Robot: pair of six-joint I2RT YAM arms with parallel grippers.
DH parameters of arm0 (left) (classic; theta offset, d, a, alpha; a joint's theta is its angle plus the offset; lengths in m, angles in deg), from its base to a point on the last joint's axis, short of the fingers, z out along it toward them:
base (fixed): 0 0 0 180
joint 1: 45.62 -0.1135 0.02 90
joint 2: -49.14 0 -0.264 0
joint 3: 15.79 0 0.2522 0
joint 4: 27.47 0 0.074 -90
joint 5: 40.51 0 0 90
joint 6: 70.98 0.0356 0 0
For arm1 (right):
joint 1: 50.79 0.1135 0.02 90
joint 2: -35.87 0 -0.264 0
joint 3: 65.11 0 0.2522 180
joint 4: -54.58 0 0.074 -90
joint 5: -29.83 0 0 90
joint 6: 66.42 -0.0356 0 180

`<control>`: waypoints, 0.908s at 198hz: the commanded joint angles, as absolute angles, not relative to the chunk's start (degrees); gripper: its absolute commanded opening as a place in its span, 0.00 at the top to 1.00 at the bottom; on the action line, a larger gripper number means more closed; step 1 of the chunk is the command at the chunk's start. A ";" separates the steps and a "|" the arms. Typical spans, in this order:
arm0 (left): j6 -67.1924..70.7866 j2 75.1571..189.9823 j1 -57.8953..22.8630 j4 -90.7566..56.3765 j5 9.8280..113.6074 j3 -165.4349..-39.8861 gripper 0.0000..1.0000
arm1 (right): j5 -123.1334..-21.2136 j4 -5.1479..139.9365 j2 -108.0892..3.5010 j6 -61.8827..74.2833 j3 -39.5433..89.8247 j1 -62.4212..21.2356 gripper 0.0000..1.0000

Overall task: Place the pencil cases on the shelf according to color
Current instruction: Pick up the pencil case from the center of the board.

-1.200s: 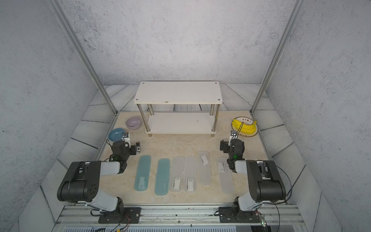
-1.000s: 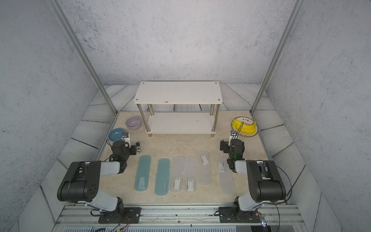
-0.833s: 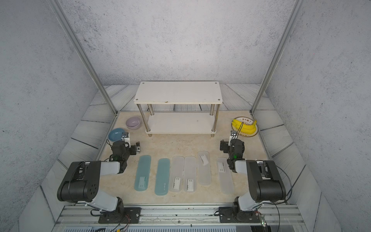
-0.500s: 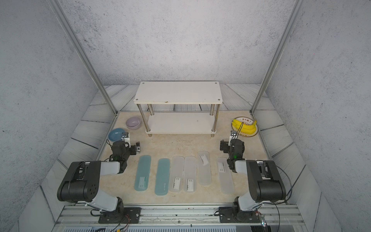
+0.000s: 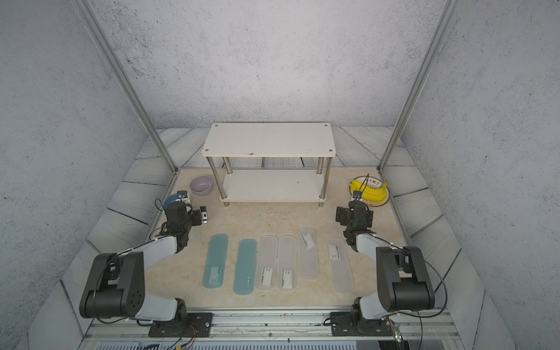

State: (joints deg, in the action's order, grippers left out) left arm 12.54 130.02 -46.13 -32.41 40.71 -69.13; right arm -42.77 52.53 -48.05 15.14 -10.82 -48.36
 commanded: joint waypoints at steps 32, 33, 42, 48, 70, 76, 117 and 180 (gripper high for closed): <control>-8.53 119.31 -46.84 -4.33 34.96 -82.06 0.01 | -42.55 94.00 -43.35 1.22 3.69 -48.43 0.00; -8.56 119.07 -46.84 -4.05 35.41 -82.26 0.01 | -42.97 94.36 -43.16 1.15 3.68 -48.38 0.00; -8.56 117.34 -46.85 -1.26 39.83 -83.36 0.01 | -46.76 97.52 -41.24 1.25 3.96 -48.42 0.00; -8.94 116.38 -46.80 0.29 42.98 -83.77 0.01 | -48.84 99.91 -39.95 0.94 4.17 -48.32 0.00; -11.73 114.33 -46.59 4.54 52.85 -84.72 0.01 | -53.23 108.77 -35.64 -0.10 3.57 -47.97 0.00; -12.12 114.15 -46.58 4.99 55.46 -84.46 0.01 | -54.06 111.20 -34.85 -0.71 3.43 -47.98 0.00; -12.18 113.21 -44.88 5.02 61.53 -81.73 0.01 | -58.77 123.75 -29.32 -6.12 1.67 -42.89 0.00; -6.69 112.42 -44.47 4.21 63.25 -80.94 0.01 | -57.20 121.28 -29.59 -16.21 -7.17 -30.53 0.00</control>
State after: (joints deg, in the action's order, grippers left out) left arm -8.77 113.89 -44.84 4.49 61.28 -81.74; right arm -58.79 119.83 -28.12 -10.59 -7.19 -34.81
